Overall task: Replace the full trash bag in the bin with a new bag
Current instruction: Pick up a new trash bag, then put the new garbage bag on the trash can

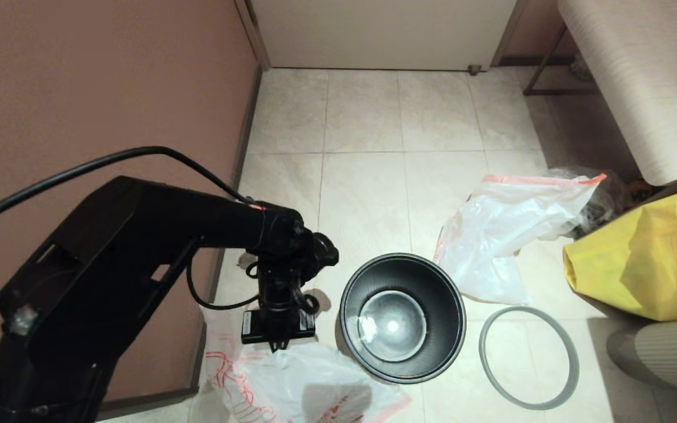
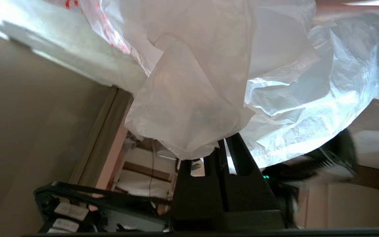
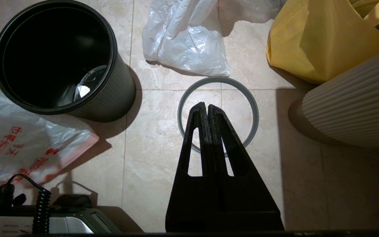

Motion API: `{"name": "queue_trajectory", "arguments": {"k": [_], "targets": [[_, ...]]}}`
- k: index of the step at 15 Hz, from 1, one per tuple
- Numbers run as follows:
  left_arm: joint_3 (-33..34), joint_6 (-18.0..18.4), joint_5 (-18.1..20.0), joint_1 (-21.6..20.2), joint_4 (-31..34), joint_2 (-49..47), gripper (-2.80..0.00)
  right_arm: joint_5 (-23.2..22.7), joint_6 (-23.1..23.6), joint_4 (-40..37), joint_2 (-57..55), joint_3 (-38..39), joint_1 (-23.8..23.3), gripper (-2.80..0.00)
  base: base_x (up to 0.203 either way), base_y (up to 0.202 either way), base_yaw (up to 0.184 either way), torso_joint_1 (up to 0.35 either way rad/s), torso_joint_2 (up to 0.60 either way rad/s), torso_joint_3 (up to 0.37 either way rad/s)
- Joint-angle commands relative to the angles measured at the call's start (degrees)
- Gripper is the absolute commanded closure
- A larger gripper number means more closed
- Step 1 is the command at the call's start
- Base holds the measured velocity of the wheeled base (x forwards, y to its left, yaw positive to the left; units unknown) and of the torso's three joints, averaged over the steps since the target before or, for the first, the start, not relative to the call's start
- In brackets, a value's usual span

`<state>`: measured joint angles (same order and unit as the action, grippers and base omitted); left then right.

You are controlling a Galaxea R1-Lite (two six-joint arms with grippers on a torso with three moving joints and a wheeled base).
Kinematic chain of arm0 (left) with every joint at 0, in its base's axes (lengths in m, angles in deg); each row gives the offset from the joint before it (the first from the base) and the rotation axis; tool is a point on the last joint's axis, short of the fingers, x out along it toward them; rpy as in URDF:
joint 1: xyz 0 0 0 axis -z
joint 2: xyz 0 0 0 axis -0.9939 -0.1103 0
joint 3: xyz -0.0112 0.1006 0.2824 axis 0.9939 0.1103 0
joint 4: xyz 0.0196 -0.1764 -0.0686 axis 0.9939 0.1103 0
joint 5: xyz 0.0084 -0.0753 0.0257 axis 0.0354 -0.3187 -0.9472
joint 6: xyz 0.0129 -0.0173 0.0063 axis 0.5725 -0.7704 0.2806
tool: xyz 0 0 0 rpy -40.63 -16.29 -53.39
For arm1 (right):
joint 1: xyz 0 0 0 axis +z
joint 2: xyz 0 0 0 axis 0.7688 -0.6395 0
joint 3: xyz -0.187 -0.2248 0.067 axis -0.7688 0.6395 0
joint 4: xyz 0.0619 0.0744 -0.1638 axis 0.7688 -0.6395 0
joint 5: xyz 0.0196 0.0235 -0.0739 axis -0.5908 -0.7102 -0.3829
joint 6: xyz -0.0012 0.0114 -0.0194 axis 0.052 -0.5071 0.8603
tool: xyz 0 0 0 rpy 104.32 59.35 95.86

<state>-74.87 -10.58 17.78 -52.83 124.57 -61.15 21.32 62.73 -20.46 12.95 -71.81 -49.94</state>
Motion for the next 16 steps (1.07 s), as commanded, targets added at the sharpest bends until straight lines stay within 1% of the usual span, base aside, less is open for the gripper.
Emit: {"name": "queue_trajectory", "arguments": {"k": [1, 2, 3, 6, 7, 9, 10, 11, 13, 15, 16], "targets": [[-5.33, -0.34, 0.17, 1.05, 3.59, 1.86, 0.0, 0.04, 0.0, -0.02, -0.05, -0.01, 0.05, 0.0, 0.0, 0.0, 0.0, 0.0, 0.0, 0.0], [-9.0, -0.62, 0.63, 1.64, 7.4, 2.71, 0.0, 0.05, 0.0, -0.02, -0.05, -0.01, 0.05, 0.0, 0.0, 0.0, 0.0, 0.0, 0.0, 0.0], [-10.85, -0.87, 1.14, 2.08, 9.59, 5.03, 0.0, -0.04, 0.0, -0.02, -0.05, -0.01, 0.05, 0.0, 0.0, 0.0, 0.0, 0.0, 0.0, 0.0], [-10.69, -1.2, 3.29, 3.24, 13.74, 13.8, 0.0, -0.04, 0.0, -0.02, -0.05, -0.01, 0.05, 0.0, 0.0, 0.0, 0.0, 0.0, 0.0, 0.0], [-10.66, -1.32, 4.06, 4.2, 15.19, 16.5, 0.0, -0.04, 0.0, -0.02, -0.05, -0.01, 0.05, 0.0, 0.0, 0.0, 0.0, 0.0, 0.0, 0.0], [-10.63, -2.53, 4.88, 8.89, 17.44, 19.76, 0.0, -0.04, 0.0, -0.02, -0.05, -0.01, 0.05, 0.0, 0.0, 0.0, 0.0, 0.0, 0.0, 0.0], [-10.65, -3.23, 4.95, 11.66, 17.9, 20.33, 0.0, -0.04, 0.0, -0.06, -0.05, -0.01, 0.05, 0.0, 0.0, 0.0, 0.0, 0.0, 0.0, 0.0], [-10.69, -3.64, 4.8, 13.34, 17.88, 20.13, 0.0, -0.04, 0.0, -0.05, -0.05, -0.01, 0.05, 0.0, 0.0, 0.0, 0.0, 0.0, 0.0, 0.0], [-10.91, -3.45, 3.82, 14.07, 15.31, 16.46, 0.0, -0.01, 0.0, -0.02, -0.05, -0.01, 0.05, 0.0, 0.0, 0.0, 0.0, 0.0, 0.0, 0.0], [-10.96, -2.74, 2.3, 14.97, 5.03, 12.36, 0.0, -0.04, 0.0, -0.02, -0.05, -0.01, 0.05, 0.0, 0.0, 0.0, 0.0, 0.0, 0.0, 0.0], [-11.04, -0.94, 1.79, 15.49, -1.04, 10.3, 0.0, -0.02, 0.0, -0.03, -0.05, -0.01, 0.05, 0.0, 0.0, 0.0, 0.0, 0.0, 0.0, 0.0]]}}
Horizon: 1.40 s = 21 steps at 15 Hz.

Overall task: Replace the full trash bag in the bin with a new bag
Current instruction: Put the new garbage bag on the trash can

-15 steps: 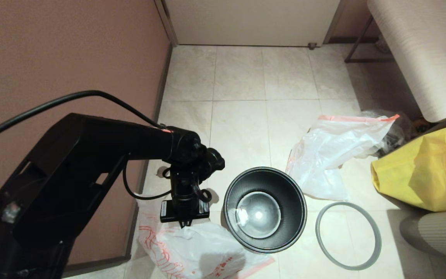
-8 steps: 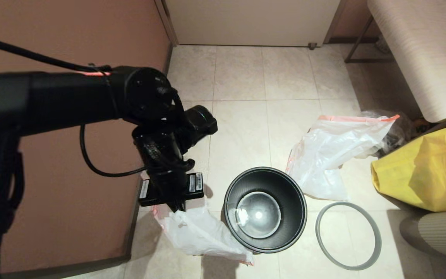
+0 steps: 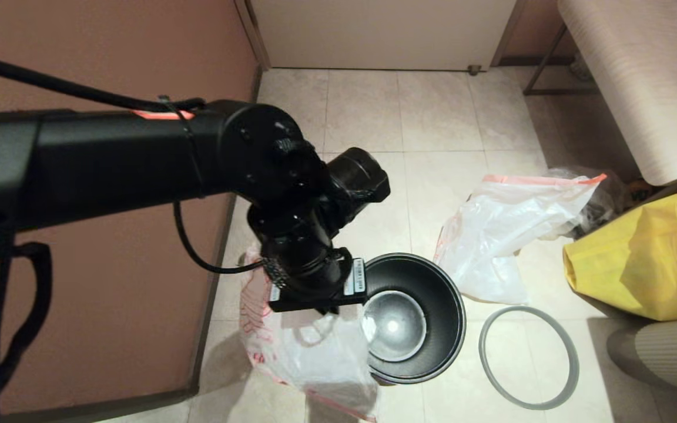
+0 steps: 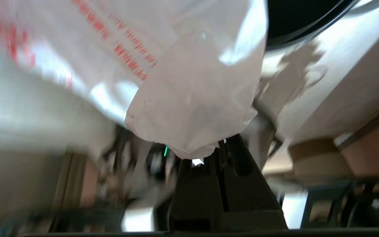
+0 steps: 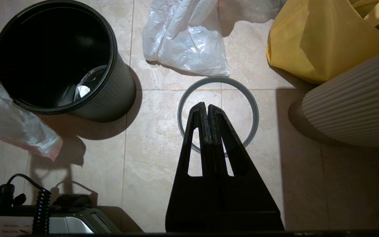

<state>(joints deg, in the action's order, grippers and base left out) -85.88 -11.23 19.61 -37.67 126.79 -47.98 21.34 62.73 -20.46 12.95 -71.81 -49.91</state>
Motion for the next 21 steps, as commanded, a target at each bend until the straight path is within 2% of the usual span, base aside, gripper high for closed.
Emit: {"name": "queue_trajectory", "arguments": {"k": [1, 3, 6, 10, 13, 14, 15, 18, 21], "targets": [[-0.18, 1.78, -0.51, 0.89, -9.06, -4.87, 0.0, 0.0, 0.0, -0.02, -0.05, -0.01, 0.02, 0.0, 0.0, 0.0, 0.0, 0.0, 0.0, 0.0], [-0.4, 4.82, -2.12, 2.2, -19.6, -9.34, 0.0, -0.06, 0.0, -0.02, -0.05, -0.01, 0.02, 0.0, 0.0, 0.0, 0.0, 0.0, 0.0, 0.0], [-0.54, 11.5, -6.84, 2.71, -35.26, -19.27, 0.0, -0.06, 0.0, -0.02, -0.05, -0.01, 0.02, 0.0, 0.0, 0.0, 0.0, 0.0, 0.0, 0.0], [-1.27, 23.72, -11.63, 1.2, -54.57, -33.32, 0.0, -0.06, 0.0, -0.03, -0.05, -0.01, 0.02, 0.0, 0.0, 0.0, 0.0, 0.0, 0.0, 0.0], [-1.49, 37.13, -15.9, -2.65, -70.53, -43.91, 0.0, 0.02, 0.0, -0.02, -0.05, -0.01, 0.02, 0.0, 0.0, 0.0, 0.0, 0.0, 0.0, 0.0], [-1.52, 40.2, -17.21, -3.92, -73.85, -46.21, 0.0, -0.06, 0.0, -0.02, -0.05, -0.01, 0.02, 0.0, 0.0, 0.0, 0.0, 0.0, 0.0, 0.0], [-1.55, 41.58, -17.87, -4.81, -75.18, -46.89, 0.0, 0.02, 0.0, -0.02, -0.05, -0.01, 0.02, 0.0, 0.0, 0.0, 0.0, 0.0, 0.0, 0.0], [-1.55, 42.29, -17.29, -5.13, -75.53, -47.24, 0.0, -0.06, 0.0, -0.02, -0.05, -0.01, 0.02, 0.0, 0.0, 0.0, 0.0, 0.0, 0.0, 0.0], [-1.48, 41.7, -17.56, -4.39, -75.59, -44.9, 0.0, -0.06, 0.0, -0.09, -0.05, -0.01, 0.02, 0.0, 0.0, 0.0, 0.0, 0.0, 0.0, 0.0]]}}
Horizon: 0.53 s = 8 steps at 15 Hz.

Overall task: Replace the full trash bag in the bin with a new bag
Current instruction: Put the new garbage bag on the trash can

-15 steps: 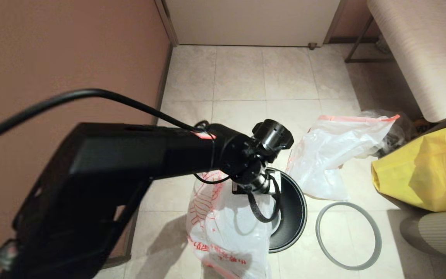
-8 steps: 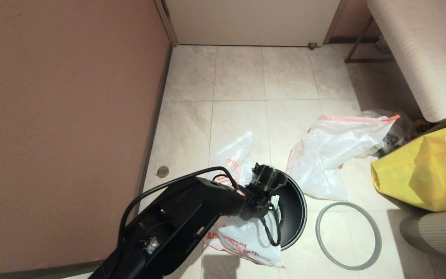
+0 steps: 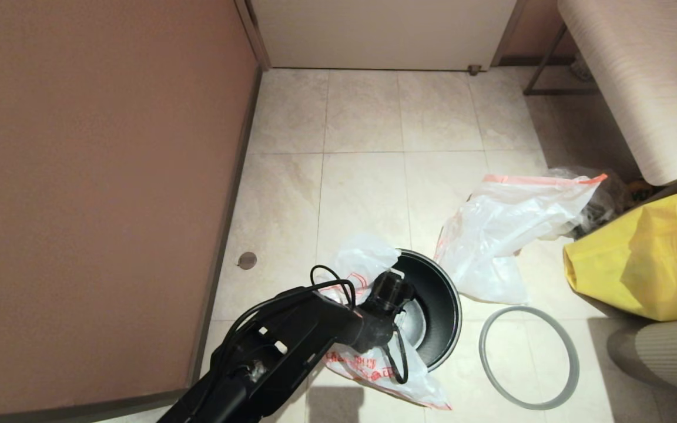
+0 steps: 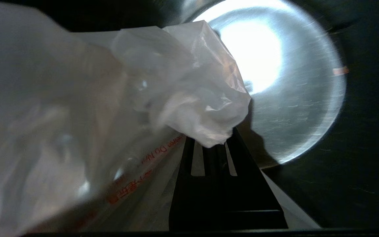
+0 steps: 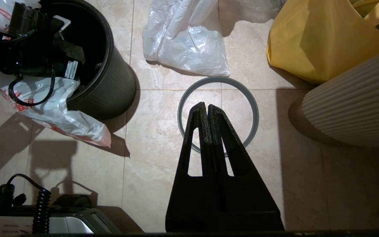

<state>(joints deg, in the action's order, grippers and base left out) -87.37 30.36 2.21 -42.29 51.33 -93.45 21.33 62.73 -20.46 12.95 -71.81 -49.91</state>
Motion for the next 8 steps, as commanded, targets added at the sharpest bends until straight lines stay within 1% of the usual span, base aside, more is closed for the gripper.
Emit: {"name": "queue_trajectory", "arguments": {"k": [1, 4, 5, 8], "targets": [[0.05, -0.36, -0.37, 0.99, 0.16, 1.94, 0.0, -0.05, 0.0, -0.02, -0.05, -0.01, 0.02, 0.0, 0.0, 0.0, 0.0, 0.0, 0.0, 0.0], [0.13, -2.09, -1.59, 5.25, 3.83, 6.04, 0.0, -0.05, 0.0, -0.02, -0.05, -0.01, 0.02, 0.0, 0.0, 0.0, 0.0, 0.0, 0.0, 0.0], [0.13, -2.2, -1.65, 5.85, 4.48, 6.08, 0.0, -0.04, 0.0, -0.02, -0.05, -0.01, 0.02, 0.0, 0.0, 0.0, 0.0, 0.0, 0.0, 0.0], [0.12, -2.2, -1.57, 5.9, 3.96, 4.91, 0.0, -0.05, 0.0, -0.03, -0.05, -0.01, 0.02, 0.0, 0.0, 0.0, 0.0, 0.0, 0.0, 0.0]]}}
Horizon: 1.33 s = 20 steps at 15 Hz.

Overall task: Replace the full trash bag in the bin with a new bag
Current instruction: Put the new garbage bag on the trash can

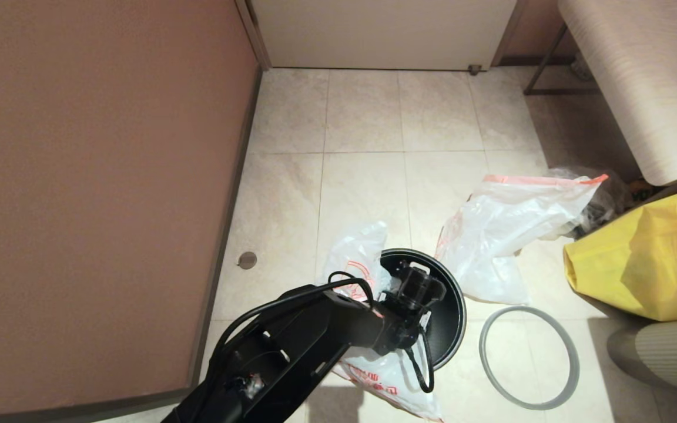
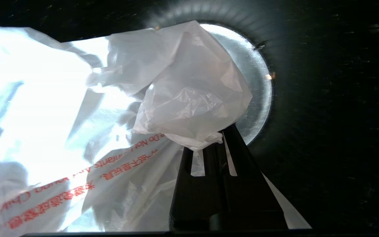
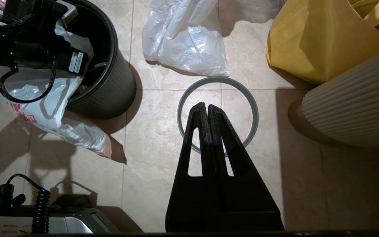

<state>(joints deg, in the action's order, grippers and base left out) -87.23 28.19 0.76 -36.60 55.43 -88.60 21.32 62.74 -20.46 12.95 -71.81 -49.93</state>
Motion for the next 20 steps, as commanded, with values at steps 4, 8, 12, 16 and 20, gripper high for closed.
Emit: {"name": "queue_trajectory", "arguments": {"k": [4, 8, 12, 16, 20], "targets": [[-0.11, 0.14, 0.15, -0.49, -0.32, -0.47, 0.0, -0.04, -0.01, -0.02, -0.05, -0.01, 0.03, 0.0, 0.0, 0.0, 0.0, 0.0, 0.0, 0.0], [-0.11, 0.06, 0.24, -0.4, -0.32, -0.99, 0.0, -0.02, -0.01, -0.02, -0.05, -0.01, 0.03, 0.0, 0.0, 0.0, 0.0, 0.0, 0.0, 0.0], [-0.11, 0.14, -0.2, -0.22, -0.15, -0.99, -2.8, -0.04, -0.01, -0.02, -0.05, -0.01, 0.03, 0.0, 0.0, 0.0, 0.0, 0.0, 0.0, 0.0], [0.43, -0.38, -0.55, 0.28, 0.06, 0.18, -2.8, -0.04, -0.01, -0.02, -0.05, -0.01, 0.03, 0.0, 0.0, 0.0, 0.0, 0.0, 0.0, 0.0], [3.8, -7.33, -1.86, 3.01, 3.87, 6.71, -2.8, -0.04, -0.01, -0.09, -0.05, -0.01, 0.03, 0.0, 0.0, 0.0, 0.0, 0.0, 0.0, 0.0]]}}
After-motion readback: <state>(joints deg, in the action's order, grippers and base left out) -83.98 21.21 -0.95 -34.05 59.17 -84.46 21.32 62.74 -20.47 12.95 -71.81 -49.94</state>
